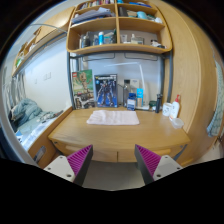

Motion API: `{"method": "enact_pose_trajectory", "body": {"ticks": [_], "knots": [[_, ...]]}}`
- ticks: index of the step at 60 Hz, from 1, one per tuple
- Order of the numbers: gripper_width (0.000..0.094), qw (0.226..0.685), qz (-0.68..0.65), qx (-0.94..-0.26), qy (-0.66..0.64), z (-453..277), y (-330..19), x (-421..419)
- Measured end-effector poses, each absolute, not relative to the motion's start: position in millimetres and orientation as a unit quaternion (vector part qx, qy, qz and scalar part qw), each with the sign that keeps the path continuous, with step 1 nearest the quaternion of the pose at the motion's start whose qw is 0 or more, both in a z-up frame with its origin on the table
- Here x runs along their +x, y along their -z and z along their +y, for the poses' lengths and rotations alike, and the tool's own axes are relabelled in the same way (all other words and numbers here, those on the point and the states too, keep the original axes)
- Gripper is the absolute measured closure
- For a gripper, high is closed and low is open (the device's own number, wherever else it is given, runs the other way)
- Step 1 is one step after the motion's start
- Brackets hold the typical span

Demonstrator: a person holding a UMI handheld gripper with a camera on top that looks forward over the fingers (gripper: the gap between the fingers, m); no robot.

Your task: Fold towel

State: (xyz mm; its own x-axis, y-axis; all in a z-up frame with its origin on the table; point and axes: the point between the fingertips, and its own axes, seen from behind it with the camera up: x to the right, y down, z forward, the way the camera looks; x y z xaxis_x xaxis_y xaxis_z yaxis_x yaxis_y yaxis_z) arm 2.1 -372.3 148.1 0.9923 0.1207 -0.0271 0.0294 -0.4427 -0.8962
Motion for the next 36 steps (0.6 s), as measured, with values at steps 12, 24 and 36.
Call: {"method": "enact_pose_trajectory", "body": {"ticks": [12, 24, 36], "knots": [[0.0086, 0.496, -0.074, -0.863, -0.057, -323.9, -112.2, -53.9], [0.0079, 0.462, -0.097, -0.879, -0.063, -233.6, -71.1, -126.9], [0.0077, 0.448, -0.088, -0.889, -0.045, -98.8, -45.2, -176.2]]}}
